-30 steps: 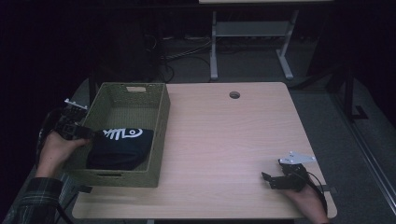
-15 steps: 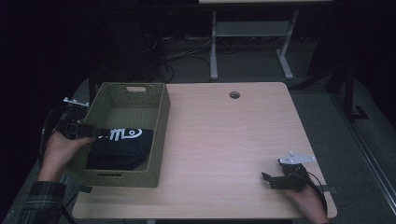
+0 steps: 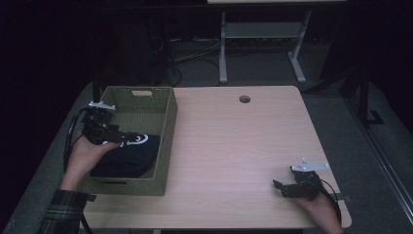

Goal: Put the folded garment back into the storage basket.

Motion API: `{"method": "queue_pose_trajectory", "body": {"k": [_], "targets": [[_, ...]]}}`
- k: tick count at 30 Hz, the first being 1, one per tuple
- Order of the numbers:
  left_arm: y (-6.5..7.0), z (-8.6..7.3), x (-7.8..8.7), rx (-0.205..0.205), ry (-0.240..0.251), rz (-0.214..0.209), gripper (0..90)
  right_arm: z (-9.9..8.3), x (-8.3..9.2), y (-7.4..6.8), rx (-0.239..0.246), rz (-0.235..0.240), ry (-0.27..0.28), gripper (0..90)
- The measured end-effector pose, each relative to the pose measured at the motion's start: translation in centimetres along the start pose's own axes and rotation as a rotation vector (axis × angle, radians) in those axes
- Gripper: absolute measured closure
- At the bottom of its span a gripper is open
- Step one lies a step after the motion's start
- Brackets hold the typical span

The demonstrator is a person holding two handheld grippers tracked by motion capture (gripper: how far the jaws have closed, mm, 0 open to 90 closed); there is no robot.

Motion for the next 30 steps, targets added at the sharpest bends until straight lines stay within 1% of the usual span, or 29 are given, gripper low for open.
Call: {"method": "queue_pose_trajectory", "body": {"k": [1,2,3,6,9,11,13,14,15,16,17,18,19,23,24,25,28,29,30], "targets": [[0.5,0.2,-0.1,-0.011,0.006,-0.009,13.6,0.0,0.0,0.0,0.003,-0.001,0.002,13.2],[0.5,0.2,-0.1,-0.011,0.006,-0.009,13.6,0.0,0.0,0.0,0.003,-0.001,0.002,13.2],[1.5,0.5,-0.4,-0.028,0.014,-0.029,13.6,0.0,0.0,0.0,0.002,-0.001,0.001,13.2],[2.9,0.9,-1.1,-0.057,0.013,-0.068,13.6,0.0,0.0,0.0,0.002,-0.002,0.001,13.2],[4.1,1.4,-1.9,-0.073,0.017,-0.099,13.6,0.0,0.0,0.0,0.004,-0.002,0.002,13.2],[4.9,1.6,-2.4,-0.087,0.011,-0.109,13.6,0.0,0.0,0.0,0.004,-0.001,0.003,13.2],[5.8,1.8,-3.1,-0.108,0.017,-0.131,13.6,0.0,0.0,0.0,0.005,-0.001,0.003,13.2],[5.8,1.8,-3.1,-0.108,0.017,-0.131,13.6,0.0,0.0,0.0,0.004,-0.001,0.003,13.2],[6.6,1.9,-3.6,-0.115,0.027,-0.151,13.6,0.0,0.0,0.0,0.005,-0.001,0.003,13.2],[7.0,1.9,-3.9,-0.124,0.027,-0.161,13.6,0.0,0.0,0.0,0.004,-0.001,0.003,13.2],[7.3,1.9,-4.1,-0.129,0.029,-0.166,13.7,0.0,0.0,0.0,0.005,-0.001,0.003,13.2],[7.3,1.9,-4.1,-0.129,0.029,-0.166,13.6,0.0,0.0,0.0,0.005,-0.001,0.003,13.2],[8.3,2.0,-4.6,-0.145,0.032,-0.179,13.6,0.0,0.0,0.0,0.006,-0.002,0.004,13.2],[10.0,2.0,-5.5,-0.166,0.034,-0.200,13.6,0.0,0.0,0.0,0.002,0.000,0.004,13.2],[10.0,2.0,-5.5,-0.166,0.034,-0.200,13.6,0.0,0.0,0.0,0.002,0.000,0.004,13.2],[11.0,1.9,-6.1,-0.181,0.029,-0.218,13.7,0.0,0.0,0.0,0.005,0.000,0.003,13.2],[12.5,1.8,-6.9,-0.203,0.034,-0.234,13.6,0.0,0.0,0.0,0.005,0.000,0.003,13.2],[12.5,1.8,-6.9,-0.203,0.034,-0.234,13.4,0.0,0.0,0.0,0.005,0.000,0.003,13.2],[12.9,1.7,-7.2,-0.209,0.032,-0.237,13.4,0.0,0.0,0.0,0.005,0.000,0.003,13.2]]}}
Point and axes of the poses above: each handheld gripper's, and its own axes: x roughly backward along the jaws, z roughly out of its top, y roughly to its right, the point moved 1 cm from there along -x, roughly forward along the jaws, and after that the axes turned 2 degrees about -z, right-handed, at the moved point
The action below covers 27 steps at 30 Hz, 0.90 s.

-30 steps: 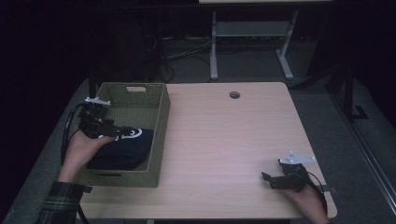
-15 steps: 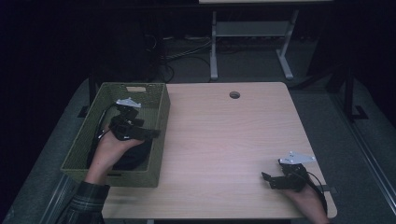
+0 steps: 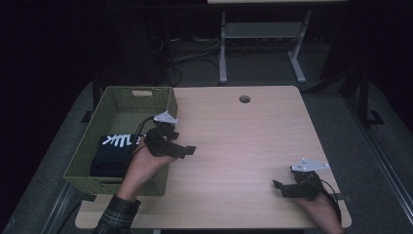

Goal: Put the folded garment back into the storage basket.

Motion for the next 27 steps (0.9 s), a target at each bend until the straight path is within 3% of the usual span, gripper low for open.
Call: {"method": "queue_pose_trajectory", "body": {"k": [4,14,20,27], "targets": [[1.7,-0.1,-1.8,-0.028,-0.016,-0.037,13.4,0.0,0.0,0.0,-0.001,-0.001,0.002,13.2],[5.1,-1.1,-5.2,-0.092,-0.008,-0.039,12.9,0.0,0.0,0.0,0.002,0.002,0.001,13.2],[5.7,-2.4,-7.5,-0.104,-0.017,-0.063,12.9,0.0,0.0,0.0,0.001,0.002,0.000,13.2],[5.6,-3.8,-9.2,-0.126,-0.006,-0.038,12.9,0.0,0.0,0.0,0.001,0.000,0.000,13.2]]}}
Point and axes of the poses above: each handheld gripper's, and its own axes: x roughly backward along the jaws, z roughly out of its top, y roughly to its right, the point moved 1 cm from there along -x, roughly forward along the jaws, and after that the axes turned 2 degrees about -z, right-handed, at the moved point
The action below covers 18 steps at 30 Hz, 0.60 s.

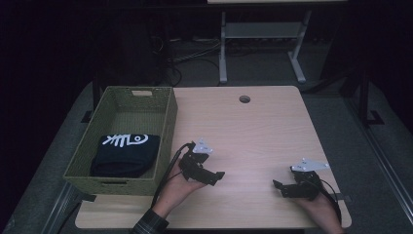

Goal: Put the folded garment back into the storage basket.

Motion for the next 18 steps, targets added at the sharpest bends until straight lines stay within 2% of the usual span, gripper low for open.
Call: {"method": "queue_pose_trajectory", "body": {"k": [4,7,10,18], "targets": [[-0.2,-0.9,-1.0,-0.024,0.008,0.032,12.9,0.0,0.0,0.0,0.000,0.000,0.000,13.2],[-0.4,-1.5,-1.7,-0.024,0.015,0.014,12.9,0.0,0.0,0.0,0.000,0.000,0.000,13.2],[-0.6,-1.9,-2.4,-0.046,-0.008,0.032,12.8,0.0,0.0,0.0,0.000,0.000,0.000,13.2],[-1.3,-2.9,-3.6,-0.033,-0.043,0.071,12.8,0.0,0.0,0.0,0.000,0.001,-0.001,13.1]]}}
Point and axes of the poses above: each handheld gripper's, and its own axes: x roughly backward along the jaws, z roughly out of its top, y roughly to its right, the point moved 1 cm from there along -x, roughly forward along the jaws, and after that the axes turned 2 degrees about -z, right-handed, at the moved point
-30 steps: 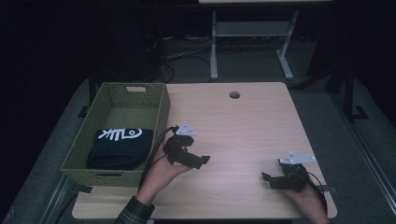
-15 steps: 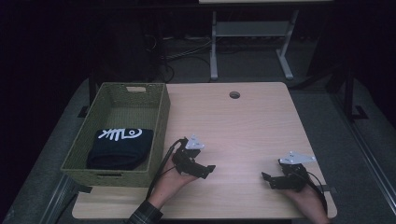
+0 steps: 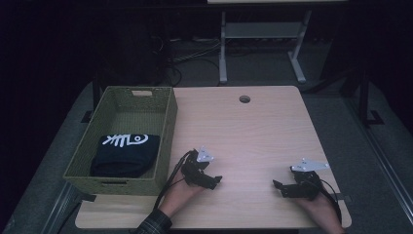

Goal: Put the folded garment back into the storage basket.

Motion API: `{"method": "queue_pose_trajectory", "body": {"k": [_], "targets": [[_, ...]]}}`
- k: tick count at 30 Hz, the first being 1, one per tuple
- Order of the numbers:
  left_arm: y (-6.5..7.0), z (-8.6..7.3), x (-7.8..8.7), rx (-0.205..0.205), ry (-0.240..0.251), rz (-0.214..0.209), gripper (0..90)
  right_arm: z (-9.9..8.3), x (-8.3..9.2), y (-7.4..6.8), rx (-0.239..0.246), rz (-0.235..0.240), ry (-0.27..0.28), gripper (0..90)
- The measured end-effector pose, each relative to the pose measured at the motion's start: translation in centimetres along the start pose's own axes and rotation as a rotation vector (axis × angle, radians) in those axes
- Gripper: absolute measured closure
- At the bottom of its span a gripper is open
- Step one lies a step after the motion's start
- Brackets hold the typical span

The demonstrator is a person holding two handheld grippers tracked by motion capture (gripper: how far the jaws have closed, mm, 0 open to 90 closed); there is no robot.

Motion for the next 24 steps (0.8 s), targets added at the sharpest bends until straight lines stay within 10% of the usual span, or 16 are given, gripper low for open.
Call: {"method": "queue_pose_trajectory", "body": {"k": [24], "targets": [[-0.05,-0.89,-0.50,-0.007,0.062,0.027,12.8,0.00,0.01,-0.02,0.002,0.002,-0.001,13.1]]}}
Point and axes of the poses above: each handheld gripper's, and its own axes: x roughly backward along the jaws, z roughly out of its top, y roughly to its right, the point moved 1 cm from there along -x, roughly forward along the jaws, and after that the axes turned 2 degrees about -z, right-handed, at the moved point
